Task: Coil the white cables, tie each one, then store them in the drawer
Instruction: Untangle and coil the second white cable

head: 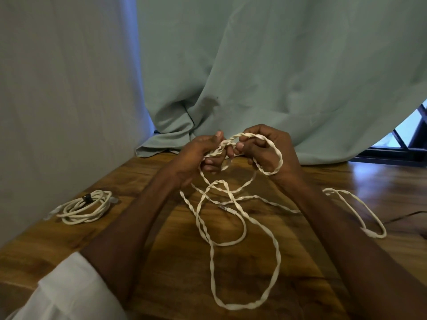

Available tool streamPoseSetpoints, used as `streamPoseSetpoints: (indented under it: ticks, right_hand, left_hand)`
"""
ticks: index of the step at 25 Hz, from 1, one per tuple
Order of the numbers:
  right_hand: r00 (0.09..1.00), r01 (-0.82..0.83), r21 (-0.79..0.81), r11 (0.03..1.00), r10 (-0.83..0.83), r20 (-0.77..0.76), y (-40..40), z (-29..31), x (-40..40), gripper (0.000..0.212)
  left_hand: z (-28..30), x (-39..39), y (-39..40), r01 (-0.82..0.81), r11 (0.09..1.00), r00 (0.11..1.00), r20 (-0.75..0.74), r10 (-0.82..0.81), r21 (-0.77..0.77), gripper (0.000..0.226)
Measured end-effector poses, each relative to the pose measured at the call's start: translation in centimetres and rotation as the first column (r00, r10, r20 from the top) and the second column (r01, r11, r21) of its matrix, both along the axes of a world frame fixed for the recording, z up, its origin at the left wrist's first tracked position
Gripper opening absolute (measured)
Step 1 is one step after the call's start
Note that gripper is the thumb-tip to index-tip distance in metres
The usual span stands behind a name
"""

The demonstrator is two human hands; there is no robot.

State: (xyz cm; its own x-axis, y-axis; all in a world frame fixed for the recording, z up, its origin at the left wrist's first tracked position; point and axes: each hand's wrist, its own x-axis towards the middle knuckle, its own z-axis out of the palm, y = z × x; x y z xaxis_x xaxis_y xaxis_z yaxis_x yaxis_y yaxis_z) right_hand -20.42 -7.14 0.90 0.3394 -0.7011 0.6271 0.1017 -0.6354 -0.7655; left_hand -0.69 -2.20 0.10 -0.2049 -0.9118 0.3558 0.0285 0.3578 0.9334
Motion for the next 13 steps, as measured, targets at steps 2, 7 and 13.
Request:
streamPoseSetpoints:
  ticks: [2,7,13]
  right_hand:
    - [0.998,0.068,-0.07,0.995,-0.068,-0.005,-0.3,0.1,-0.2,0.01]
    - [0.897,0.256,0.256,0.932,-0.328,0.296,-0.4,0.4,-1.0,0.013]
    - [0.968,0.248,0.237,0.939,-0.228,-0.11,2.5,-0.4,1.5,0.047]
  left_hand:
    - [0.2,0.1,0.4,0.033,0.999,0.999,-0.002,-0.033,0.008,0.044]
    - [0.3,-0.1,-0.2,-0.252,0.968,0.954,-0.166,0.249,0.006,0.035]
    - [-1.3,-1.1,-0.9,-0.464,0.824,0.806,0.23,0.545,-0.326,0.033]
